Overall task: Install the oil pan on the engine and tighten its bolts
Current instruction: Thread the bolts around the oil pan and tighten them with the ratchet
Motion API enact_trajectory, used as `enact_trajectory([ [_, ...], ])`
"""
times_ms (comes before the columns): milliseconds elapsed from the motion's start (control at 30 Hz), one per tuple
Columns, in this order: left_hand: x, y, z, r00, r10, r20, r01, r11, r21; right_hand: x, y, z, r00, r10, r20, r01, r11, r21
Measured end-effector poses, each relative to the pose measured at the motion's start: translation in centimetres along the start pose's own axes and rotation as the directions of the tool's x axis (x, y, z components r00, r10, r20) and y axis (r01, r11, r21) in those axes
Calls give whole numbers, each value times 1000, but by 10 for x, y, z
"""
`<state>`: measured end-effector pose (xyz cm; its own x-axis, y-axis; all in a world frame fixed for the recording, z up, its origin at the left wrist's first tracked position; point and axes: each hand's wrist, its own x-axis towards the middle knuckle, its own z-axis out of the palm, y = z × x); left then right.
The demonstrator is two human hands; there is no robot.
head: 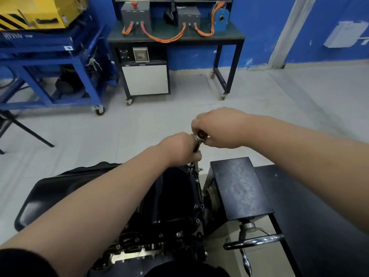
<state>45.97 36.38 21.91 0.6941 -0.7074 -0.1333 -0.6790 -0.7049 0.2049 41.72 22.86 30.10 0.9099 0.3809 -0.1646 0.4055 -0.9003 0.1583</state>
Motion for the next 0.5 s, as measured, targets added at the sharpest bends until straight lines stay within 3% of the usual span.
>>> enact_trajectory([
  [200, 0, 8, -2, 991, -129, -42, 125, 988, -96, 6, -12, 10, 980, 192, -58, -188, 980, 63],
  [367, 1, 5, -7, 998, -55, 35, 55, 998, -9, 3, 1, 2, 999, -51, 5, 50, 996, 76],
  [433, 0, 6, -7, 996, -94, 4, 94, 996, -2, 4, -3, 3, 998, -27, -48, 27, 1000, -13],
  [500, 1, 7, -3, 993, -116, -23, 115, 993, -40, 7, -10, 7, 993, 88, -78, -90, 996, -22],
])
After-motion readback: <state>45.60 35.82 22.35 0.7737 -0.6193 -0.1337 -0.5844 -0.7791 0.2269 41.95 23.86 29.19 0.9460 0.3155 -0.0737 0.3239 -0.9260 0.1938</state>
